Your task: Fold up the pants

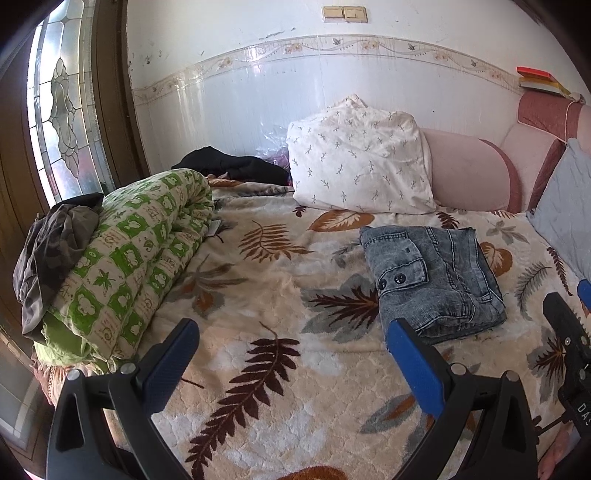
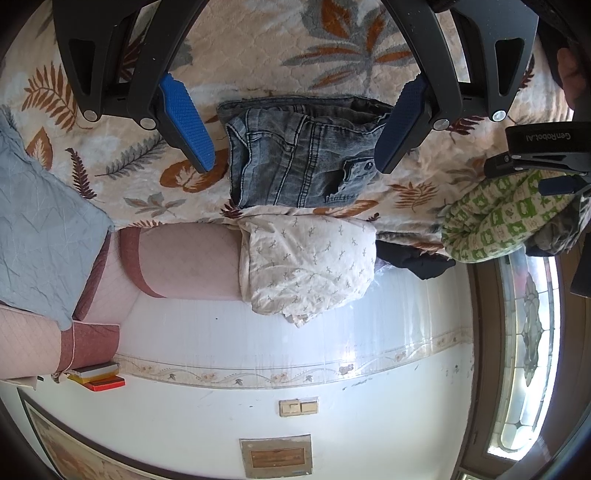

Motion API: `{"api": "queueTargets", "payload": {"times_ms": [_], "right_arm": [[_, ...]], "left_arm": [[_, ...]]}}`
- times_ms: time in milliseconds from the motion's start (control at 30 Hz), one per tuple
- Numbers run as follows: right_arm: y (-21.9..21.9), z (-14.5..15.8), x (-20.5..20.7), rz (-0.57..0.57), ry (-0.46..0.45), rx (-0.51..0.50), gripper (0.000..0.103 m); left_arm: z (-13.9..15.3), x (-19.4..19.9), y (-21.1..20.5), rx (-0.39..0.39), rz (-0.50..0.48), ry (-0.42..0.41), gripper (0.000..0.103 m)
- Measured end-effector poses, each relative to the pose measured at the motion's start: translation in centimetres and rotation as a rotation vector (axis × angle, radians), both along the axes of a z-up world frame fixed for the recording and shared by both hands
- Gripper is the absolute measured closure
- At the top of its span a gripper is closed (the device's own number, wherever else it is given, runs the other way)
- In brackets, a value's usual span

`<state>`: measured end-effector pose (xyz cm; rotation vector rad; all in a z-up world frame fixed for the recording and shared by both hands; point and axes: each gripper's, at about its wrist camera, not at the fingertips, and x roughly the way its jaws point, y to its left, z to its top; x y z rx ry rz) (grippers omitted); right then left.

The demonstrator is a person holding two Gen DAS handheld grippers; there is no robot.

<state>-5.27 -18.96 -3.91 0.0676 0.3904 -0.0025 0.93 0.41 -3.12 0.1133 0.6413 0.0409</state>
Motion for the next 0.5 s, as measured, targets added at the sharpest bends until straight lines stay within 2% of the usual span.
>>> {"api": "queueTargets", "payload": {"times_ms": [500], "right_arm": [[0.75,-0.11,-0.08,0.025,-0.002,-0.024,0.014]], "left_arm": [[-0.14,-0.03,0.29,-0.013,0.023,0.007,0.000]]}}
